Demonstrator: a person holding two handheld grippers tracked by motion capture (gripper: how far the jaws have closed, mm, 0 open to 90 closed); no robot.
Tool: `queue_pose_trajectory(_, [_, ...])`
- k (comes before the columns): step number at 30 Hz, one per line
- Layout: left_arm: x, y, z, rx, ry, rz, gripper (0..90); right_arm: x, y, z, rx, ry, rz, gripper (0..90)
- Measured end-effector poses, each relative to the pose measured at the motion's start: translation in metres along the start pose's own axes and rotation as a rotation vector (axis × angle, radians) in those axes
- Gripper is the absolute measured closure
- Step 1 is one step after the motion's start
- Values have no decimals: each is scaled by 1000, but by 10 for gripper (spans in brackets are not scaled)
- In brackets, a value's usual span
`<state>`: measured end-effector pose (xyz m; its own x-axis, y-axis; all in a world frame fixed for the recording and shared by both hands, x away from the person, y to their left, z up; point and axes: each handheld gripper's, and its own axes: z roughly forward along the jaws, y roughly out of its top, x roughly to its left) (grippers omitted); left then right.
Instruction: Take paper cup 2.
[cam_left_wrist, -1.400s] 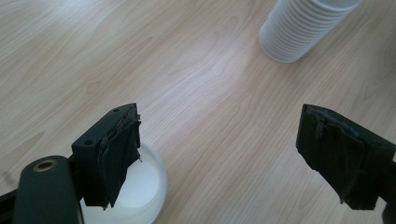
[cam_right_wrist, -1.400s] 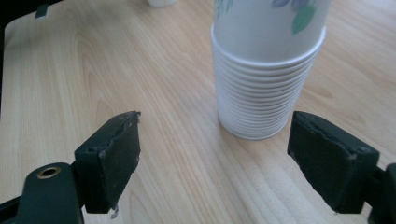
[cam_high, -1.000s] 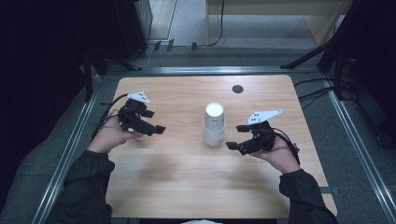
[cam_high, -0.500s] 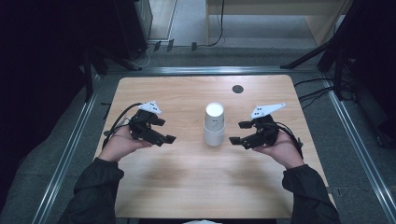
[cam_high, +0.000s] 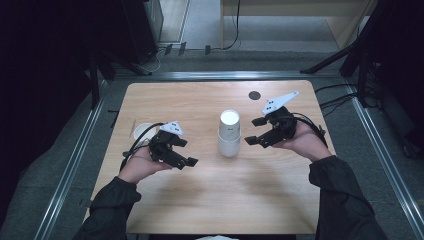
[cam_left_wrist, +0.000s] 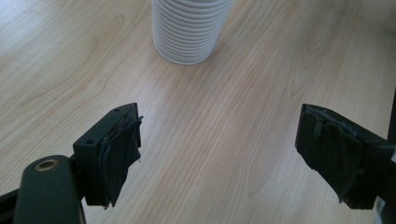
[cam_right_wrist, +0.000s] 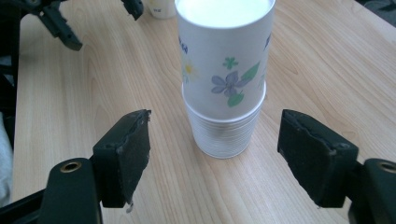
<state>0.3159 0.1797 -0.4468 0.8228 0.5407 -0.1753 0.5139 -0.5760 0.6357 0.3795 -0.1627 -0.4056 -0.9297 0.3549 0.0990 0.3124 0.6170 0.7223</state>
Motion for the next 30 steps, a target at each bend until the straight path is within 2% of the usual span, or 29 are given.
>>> queue_pose_trajectory(2, [-3, -1, -1, -6, 2, 8, 144, -2, 8, 0, 25, 3, -5, 254])
queue_pose_trajectory(6, [-5, -3, 1, -19, -14, -1, 146, -5, 23, 5, 75, 14, -34, 240])
queue_pose_trajectory(10, [-8, -5, 5, -9, -17, 16, 146, -4, 37, 10, 113, 25, -69, 234])
queue_pose_trajectory(14, [-10, -5, 10, -1, -20, 27, 146, -5, 50, 17, 167, 21, -75, 231])
queue_pose_trajectory(21, [-9, -4, 13, -6, -37, 29, 146, -11, 69, 36, 229, 35, -90, 230])
queue_pose_trajectory(27, [-9, -4, 12, -6, -45, 37, 146, -14, 78, 51, 278, 38, -104, 232])
queue_pose_trajectory(30, [-9, -5, 12, -10, -41, 36, 146, -11, 81, 58, 299, 43, -88, 254])
